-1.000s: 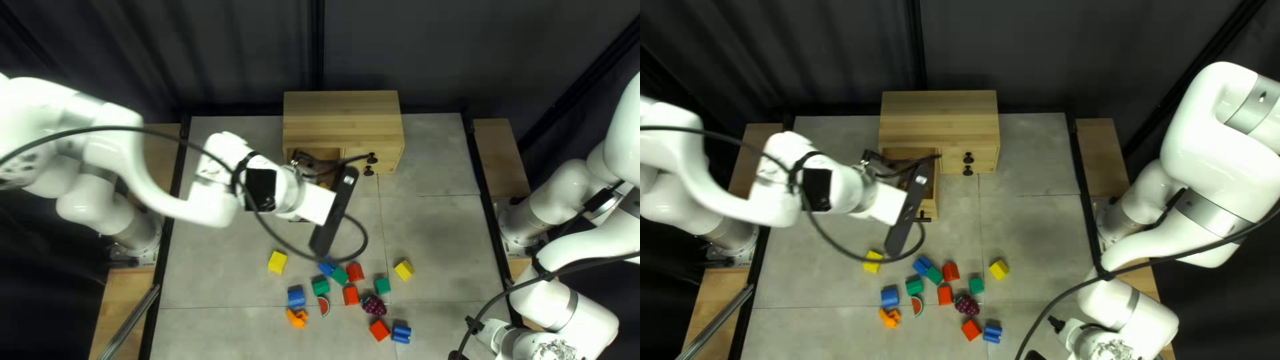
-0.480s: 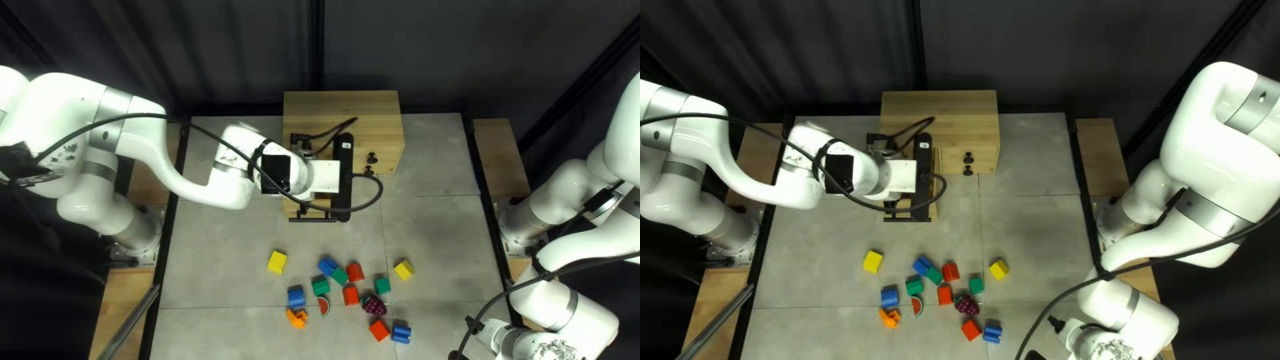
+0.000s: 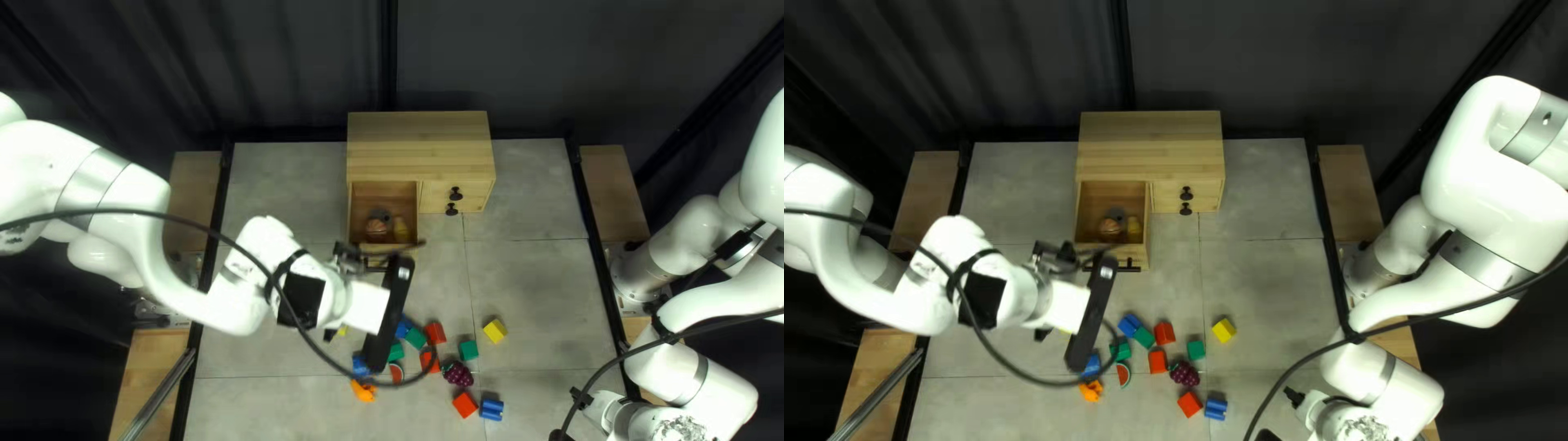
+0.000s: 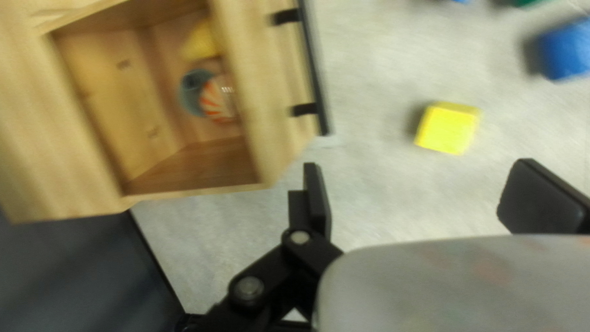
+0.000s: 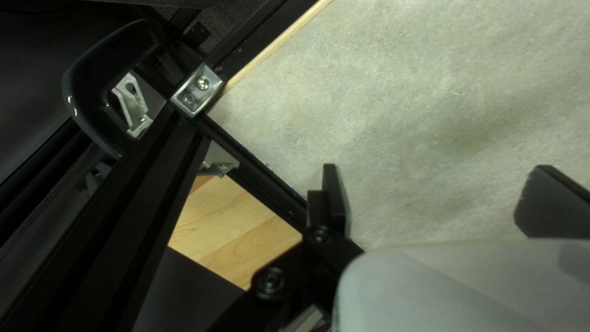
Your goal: Open drawers and place objects into drawer and close
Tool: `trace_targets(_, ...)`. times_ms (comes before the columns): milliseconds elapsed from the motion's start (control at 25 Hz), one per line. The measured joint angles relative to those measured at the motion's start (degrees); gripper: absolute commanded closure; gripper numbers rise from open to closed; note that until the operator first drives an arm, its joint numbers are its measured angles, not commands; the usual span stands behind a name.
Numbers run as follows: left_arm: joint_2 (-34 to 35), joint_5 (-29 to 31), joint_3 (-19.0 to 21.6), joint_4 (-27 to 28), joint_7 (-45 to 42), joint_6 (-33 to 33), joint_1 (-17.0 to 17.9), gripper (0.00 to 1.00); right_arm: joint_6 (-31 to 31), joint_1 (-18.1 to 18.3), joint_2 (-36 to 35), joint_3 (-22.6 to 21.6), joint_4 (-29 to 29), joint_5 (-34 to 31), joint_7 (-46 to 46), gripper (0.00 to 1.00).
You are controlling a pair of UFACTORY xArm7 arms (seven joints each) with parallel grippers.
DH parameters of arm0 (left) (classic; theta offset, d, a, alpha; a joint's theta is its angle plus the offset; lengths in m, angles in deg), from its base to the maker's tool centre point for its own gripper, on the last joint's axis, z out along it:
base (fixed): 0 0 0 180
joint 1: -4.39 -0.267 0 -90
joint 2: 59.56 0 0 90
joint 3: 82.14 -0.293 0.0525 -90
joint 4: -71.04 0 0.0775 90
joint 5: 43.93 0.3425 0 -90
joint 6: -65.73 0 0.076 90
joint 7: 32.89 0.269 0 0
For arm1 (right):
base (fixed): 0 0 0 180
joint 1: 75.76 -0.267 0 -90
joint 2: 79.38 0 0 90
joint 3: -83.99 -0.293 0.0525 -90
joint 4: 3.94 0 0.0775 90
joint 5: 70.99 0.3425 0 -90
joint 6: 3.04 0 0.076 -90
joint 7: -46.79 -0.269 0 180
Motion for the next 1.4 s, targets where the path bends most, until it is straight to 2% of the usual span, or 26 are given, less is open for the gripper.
trace_targets(240,-1.3,-4.5,0.1,-5.68,1.59,8.31,0.18,0.0,0.0,0.0,0.0,0.0,0.0,0.0,0.0,0.0)
trace_targets(440,-5.0,-7.5,-0.12,-8.72,3.65,15.27,-0.33,0.0,0.0,0.0,0.0,0.0,0.0,0.0,0.0,0.0)
trace_targets(840,-11.21,-6.21,-2.27,-9.61,2.94,19.57,-1.88,0.0,0.0,0.0,0.0,0.0,0.0,0.0,0.0,0.0)
trace_targets(1320,-11.15,-4.39,-3.81,-12.25,-0.4,22.97,-2.43,0.0,0.0,0.0,0.0,0.0,0.0,0.0,0.0,0.0)
trace_targets(1400,-11.13,-4.28,-3.96,-12.58,-0.65,23.35,-2.51,0.03,0.0,0.0,0.0,0.0,0.0,0.0,0.0,0.0)
